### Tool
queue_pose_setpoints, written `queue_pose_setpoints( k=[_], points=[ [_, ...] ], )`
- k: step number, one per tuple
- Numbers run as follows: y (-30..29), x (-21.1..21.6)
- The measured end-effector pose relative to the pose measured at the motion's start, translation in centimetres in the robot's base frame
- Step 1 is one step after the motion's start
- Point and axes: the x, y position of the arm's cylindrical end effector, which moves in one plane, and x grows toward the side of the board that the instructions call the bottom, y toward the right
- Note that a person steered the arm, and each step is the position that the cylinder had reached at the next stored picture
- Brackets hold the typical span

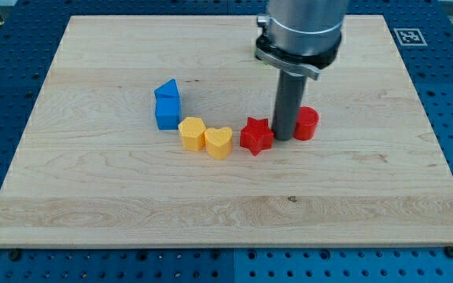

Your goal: Move arm away from the red star

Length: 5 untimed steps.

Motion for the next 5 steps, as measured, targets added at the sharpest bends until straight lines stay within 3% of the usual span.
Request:
queue_pose_setpoints(
  k=[1, 3, 5],
  points=[
    [1.9, 0.9],
    [-3.0, 0.4],
    [-0.3, 0.6]
  ],
)
